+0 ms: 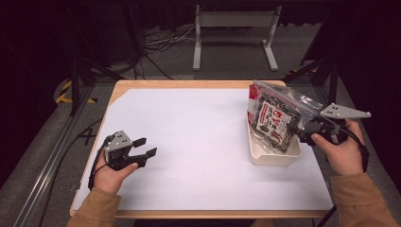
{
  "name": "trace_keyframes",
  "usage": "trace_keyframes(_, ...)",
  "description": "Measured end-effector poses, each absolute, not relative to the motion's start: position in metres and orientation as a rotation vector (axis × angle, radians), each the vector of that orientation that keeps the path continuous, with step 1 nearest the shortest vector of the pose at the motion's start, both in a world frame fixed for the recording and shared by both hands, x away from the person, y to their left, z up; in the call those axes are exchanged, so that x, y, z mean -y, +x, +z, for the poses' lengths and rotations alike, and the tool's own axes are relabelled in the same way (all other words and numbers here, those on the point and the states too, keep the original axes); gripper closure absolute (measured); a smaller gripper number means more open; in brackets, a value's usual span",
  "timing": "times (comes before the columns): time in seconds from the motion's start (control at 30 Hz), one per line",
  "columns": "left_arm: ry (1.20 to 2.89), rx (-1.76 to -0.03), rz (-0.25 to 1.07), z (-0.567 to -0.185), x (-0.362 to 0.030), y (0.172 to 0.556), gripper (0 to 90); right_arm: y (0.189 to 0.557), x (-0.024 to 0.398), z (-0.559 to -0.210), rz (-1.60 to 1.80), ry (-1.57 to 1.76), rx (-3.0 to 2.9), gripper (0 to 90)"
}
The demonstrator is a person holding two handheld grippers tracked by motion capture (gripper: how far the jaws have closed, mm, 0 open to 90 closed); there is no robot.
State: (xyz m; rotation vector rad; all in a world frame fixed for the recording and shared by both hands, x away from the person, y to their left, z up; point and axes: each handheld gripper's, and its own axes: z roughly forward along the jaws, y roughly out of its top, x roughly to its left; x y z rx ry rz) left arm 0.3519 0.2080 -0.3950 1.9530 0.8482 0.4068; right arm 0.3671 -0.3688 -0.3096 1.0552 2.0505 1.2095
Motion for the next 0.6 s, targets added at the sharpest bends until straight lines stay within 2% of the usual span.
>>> trace_keyframes(0.6, 1.915, -0.818, 0.434, -0.395, -0.227, 0.316, 40.6, 0.3, 0.361, -0.327, 1.257, 1.008, -1.968, 24.3)
